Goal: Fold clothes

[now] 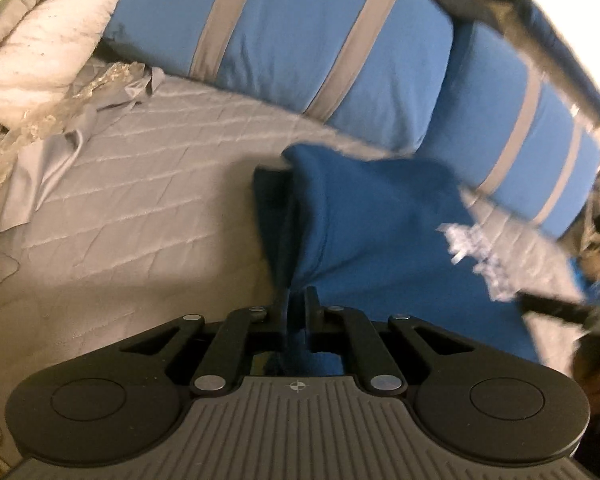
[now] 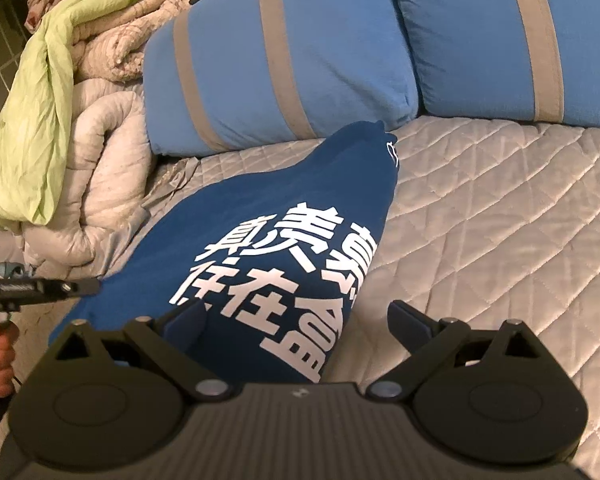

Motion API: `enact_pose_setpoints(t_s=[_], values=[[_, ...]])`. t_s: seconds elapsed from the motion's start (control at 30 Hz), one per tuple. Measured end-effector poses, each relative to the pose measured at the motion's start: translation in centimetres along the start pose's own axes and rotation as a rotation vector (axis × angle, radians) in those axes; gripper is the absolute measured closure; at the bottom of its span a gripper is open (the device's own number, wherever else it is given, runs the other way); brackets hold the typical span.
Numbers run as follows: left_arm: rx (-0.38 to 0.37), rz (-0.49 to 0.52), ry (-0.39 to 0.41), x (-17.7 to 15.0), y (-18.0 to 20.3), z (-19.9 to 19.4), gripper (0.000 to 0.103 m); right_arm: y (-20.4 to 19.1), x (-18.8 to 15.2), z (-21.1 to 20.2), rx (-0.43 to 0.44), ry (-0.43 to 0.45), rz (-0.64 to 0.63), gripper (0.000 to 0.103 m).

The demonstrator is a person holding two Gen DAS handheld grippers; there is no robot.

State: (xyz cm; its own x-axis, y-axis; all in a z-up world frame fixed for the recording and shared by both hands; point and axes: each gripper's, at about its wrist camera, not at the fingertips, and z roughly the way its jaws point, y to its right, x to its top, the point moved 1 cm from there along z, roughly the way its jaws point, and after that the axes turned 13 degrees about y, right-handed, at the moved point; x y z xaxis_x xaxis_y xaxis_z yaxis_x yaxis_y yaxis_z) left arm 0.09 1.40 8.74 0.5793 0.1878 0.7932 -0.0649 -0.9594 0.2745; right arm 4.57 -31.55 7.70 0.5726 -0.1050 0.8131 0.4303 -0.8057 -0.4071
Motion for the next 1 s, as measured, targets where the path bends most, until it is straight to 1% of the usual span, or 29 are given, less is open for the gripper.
enact_pose_setpoints(t_s=[0.13,0.2,0.27,0.3,0.33,0.37,0.43,0.53,0.7,0.77,0.87,0.97,1.0], values=[[0.034,0.034,0.000,-0.6,0.3,0.5,0.092,0.0,-0.1,0.1,-0.007,-0.003,-0.007,0.002],[0.047,0.051,-0.002,-0.4,0.4,0.4,0.085,0.1,-0.1,0.2,-0.010,-0.006,-0.002,0.002],[0.085,0.068,0.001,-0.3,0.4,0.2,0.053,0.2,-0.1,0.2,-0.010,-0.008,0.002,0.002],[0.101,0.067,0.007,-0.2,0.2,0.0,0.046,0.2,-0.1,0.2,-0.010,-0.009,0.003,0.002],[0.101,0.054,0.014,-0.1,-0.1,-0.3,0.036,0.2,-0.1,0.2,-0.009,-0.008,0.001,0.002],[0.095,0.035,0.020,0.0,-0.4,-0.6,0.033,0.1,-0.1,0.2,-0.009,-0.008,-0.001,0.002],[0.047,-0.037,0.013,0.3,-1.3,-0.8,0.031,0.0,0.0,0.3,-0.009,-0.007,-0.003,0.002],[-0.013,-0.131,-0.031,0.6,-2.3,-0.4,0.028,0.1,0.0,0.3,-0.011,-0.009,0.003,0.002],[-0.099,-0.171,-0.109,1.7,-2.3,1.3,0.027,0.1,-0.1,0.4,-0.015,-0.013,0.008,0.002],[-0.105,-0.175,-0.150,1.6,-2.2,2.2,0.025,0.1,-0.1,0.4,-0.016,-0.016,0.009,0.002],[-0.074,-0.175,-0.210,1.1,-2.4,3.7,0.023,0.3,-0.2,0.5,-0.018,-0.020,0.013,0.002],[-0.102,-0.250,-0.252,0.1,-3.6,4.8,0.017,0.3,-0.2,0.5,-0.020,-0.021,0.018,0.002],[-0.122,-0.282,-0.248,-0.1,-4.1,4.9,0.015,0.4,-0.2,0.5,-0.021,-0.022,0.019,0.002]])
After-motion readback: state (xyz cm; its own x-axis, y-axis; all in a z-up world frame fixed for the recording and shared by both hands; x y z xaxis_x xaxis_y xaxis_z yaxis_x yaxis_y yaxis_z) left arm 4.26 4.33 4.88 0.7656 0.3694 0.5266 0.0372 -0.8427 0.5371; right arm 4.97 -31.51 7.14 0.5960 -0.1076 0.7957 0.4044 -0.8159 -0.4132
